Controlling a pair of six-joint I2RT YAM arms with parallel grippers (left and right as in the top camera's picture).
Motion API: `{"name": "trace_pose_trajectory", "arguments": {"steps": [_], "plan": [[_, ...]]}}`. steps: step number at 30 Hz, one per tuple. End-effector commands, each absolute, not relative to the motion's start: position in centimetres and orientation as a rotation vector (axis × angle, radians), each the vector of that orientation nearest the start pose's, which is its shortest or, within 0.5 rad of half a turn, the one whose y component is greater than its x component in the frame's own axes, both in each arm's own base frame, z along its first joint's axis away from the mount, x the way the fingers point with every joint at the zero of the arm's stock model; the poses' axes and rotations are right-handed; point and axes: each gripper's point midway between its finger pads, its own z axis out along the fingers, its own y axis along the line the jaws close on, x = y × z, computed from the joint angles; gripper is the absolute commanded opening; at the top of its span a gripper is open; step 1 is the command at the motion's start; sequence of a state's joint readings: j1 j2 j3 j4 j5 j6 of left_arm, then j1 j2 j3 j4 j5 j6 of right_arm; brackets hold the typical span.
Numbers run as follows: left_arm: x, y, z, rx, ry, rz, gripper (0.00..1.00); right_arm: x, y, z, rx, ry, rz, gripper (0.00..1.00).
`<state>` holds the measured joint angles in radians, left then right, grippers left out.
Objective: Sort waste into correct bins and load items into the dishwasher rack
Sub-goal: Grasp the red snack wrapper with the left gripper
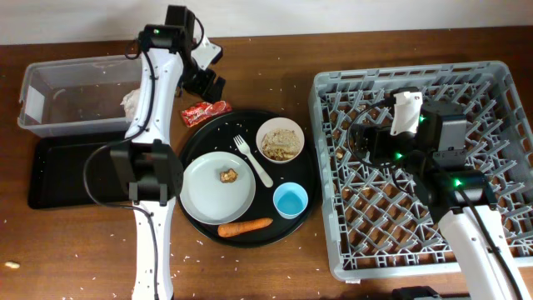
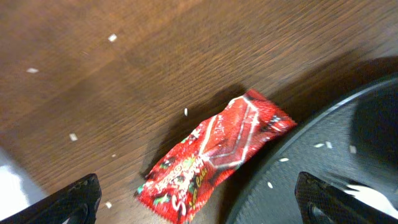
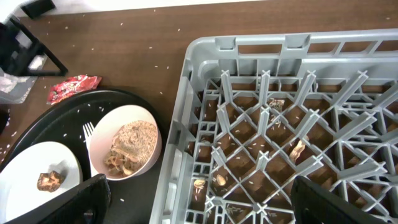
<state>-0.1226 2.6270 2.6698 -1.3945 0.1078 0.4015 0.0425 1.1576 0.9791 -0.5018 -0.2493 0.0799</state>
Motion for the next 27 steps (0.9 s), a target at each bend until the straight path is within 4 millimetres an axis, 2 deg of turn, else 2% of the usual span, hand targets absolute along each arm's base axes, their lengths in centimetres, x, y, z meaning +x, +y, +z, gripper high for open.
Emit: {"name": "trace_pose_trajectory", "arguments": {"steps": [1,13,15,16,17,18,19,20,21,24,26,27], "plan": [[53.6,-8.1,4.2,0.801,2.858,-0.111,0.99,35.3,5.5,22.5,-0.082,2.235,0.343,0.92],[52.9,-7.1,-1.8,0.819,2.966,-0.066,0.89,35.3,5.2,22.3,-0.069,2.245,0.318,0.92],[52.7,-7.3,-2.6,0.827,2.977,-0.071,0.7,35.3,5.2,22.3,-0.068,2.245,0.318,0.92],[52.8,-7.3,-2.6,0.826,2.975,-0.07,0.54,35.3,5.2,22.3,-0.068,2.245,0.318,0.92],[52.8,-7.3,-2.6,0.826,2.974,-0.07,0.43,35.3,5.2,22.3,-0.068,2.245,0.318,0.92],[52.8,-7.3,-2.6,0.825,2.974,-0.07,0.21,35.3,5.2,22.3,-0.068,2.245,0.318,0.92],[52.8,-7.3,-2.6,0.82,2.977,-0.072,0.07,35.3,5.2,22.3,-0.068,2.247,0.318,0.92],[52.8,-7.3,-2.6,0.806,2.981,-0.076,0.01,35.4,5.2,22.2,-0.068,2.249,0.318,0.92],[52.8,-7.3,-2.5,0.781,2.986,-0.076,0.01,35.4,5.2,22.1,-0.068,2.251,0.319,0.92],[53.4,-7.4,-0.4,0.654,2.979,-0.074,0.0,35.4,5.2,22.1,-0.068,2.251,0.319,0.92],[53.6,-7.4,2.7,0.562,2.96,-0.072,0.0,35.4,5.2,22.1,-0.068,2.251,0.318,0.92],[53.9,-7.4,5.8,0.51,2.921,-0.07,0.0,35.4,5.2,22.1,-0.068,2.251,0.319,0.92]]}}
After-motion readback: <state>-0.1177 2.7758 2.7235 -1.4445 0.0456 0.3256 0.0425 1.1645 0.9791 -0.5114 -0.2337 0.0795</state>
